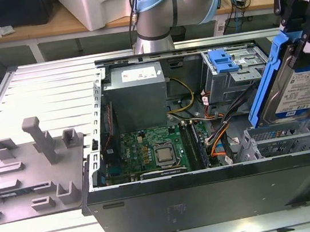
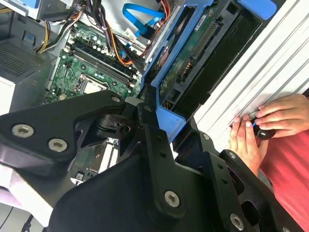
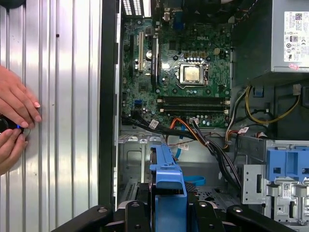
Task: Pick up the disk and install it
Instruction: 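Insert the disk into the insertion slot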
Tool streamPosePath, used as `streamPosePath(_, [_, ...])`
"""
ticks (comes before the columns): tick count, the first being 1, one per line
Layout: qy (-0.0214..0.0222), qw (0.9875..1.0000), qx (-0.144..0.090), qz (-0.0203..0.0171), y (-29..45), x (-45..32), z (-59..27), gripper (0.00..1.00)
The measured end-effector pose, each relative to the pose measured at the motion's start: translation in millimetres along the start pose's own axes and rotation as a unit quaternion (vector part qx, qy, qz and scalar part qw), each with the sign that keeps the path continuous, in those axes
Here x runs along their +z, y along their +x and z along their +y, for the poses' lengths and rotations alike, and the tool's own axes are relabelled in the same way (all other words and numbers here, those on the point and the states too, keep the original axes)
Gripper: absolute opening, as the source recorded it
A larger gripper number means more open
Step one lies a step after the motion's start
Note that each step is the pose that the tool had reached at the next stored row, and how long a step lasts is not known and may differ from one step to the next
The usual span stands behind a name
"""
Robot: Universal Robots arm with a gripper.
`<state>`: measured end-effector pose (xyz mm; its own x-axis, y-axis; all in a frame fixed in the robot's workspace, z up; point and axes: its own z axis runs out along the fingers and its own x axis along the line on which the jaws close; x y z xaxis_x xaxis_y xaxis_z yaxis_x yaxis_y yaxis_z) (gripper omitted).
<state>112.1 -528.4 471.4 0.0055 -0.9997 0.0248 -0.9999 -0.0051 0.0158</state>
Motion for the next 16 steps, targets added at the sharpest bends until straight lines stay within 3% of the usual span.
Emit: streamPosePath(16, [0.0,1.0,0.0,-0.0015,5.4,2.8,-0.1,0.37])
